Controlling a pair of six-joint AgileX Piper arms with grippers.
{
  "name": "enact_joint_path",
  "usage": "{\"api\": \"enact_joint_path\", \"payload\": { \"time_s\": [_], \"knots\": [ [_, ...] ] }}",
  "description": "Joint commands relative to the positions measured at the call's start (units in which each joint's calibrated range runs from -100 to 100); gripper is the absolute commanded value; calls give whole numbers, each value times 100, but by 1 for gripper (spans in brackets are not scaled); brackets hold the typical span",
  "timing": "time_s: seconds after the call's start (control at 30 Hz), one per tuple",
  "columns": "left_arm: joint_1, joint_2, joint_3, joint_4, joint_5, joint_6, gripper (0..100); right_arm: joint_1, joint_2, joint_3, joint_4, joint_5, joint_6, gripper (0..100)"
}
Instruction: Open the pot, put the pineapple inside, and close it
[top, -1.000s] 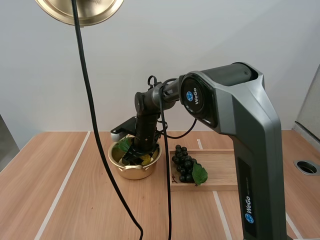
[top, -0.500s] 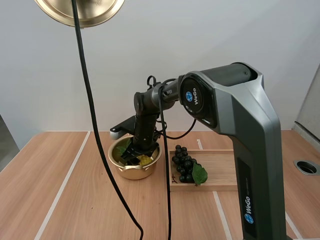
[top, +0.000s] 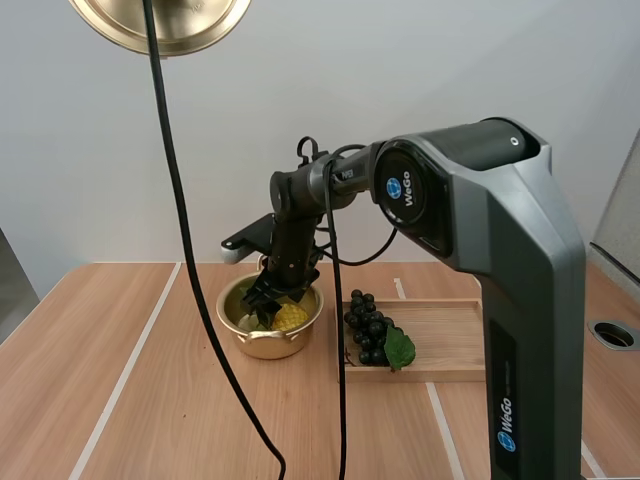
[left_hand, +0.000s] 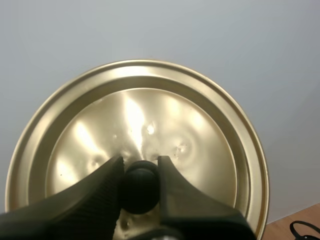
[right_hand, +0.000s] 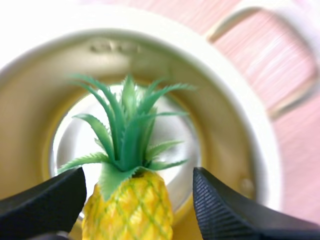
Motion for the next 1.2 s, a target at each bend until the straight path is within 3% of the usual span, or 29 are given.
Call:
{"api": "enact_joint_path", "payload": {
  "time_s": [0.0, 0.3, 0.5, 0.53, 0.6, 0.7, 0.73, 0.87, 1.17],
  "knots": [
    [7, 43, -37, -125, 5, 10, 0, -8, -347, -29, -53, -17, 10, 100],
    [7, 130, -37, -125, 62, 10, 0, -8, -1252, -29, -401, -68, 262, 100],
    [7, 189, -37, -125, 3, 10, 0, -8, -2071, -29, -1471, 28, 996, 99],
    [7, 211, -37, -125, 3, 10, 0, -8, -2186, -29, -1703, 98, 1150, 92],
    [7, 261, -37, -125, 3, 10, 0, -8, -2457, -29, -2290, 282, 1467, 66],
    [7, 334, -37, -158, 19, 10, 0, -73, -2815, -29, -2813, 531, 1633, 13],
    [7, 349, -37, -179, 19, 10, 0, -121, -2944, -29, -2902, 622, 1633, 0],
    [7, 347, -37, -249, 95, 21, 0, -412, -3507, -29, -2897, 816, 1698, 0],
    [7, 563, 111, -852, 544, 130, 0, -1431, -5073, 333, -2060, 53, 1698, 0]
  ]
}}
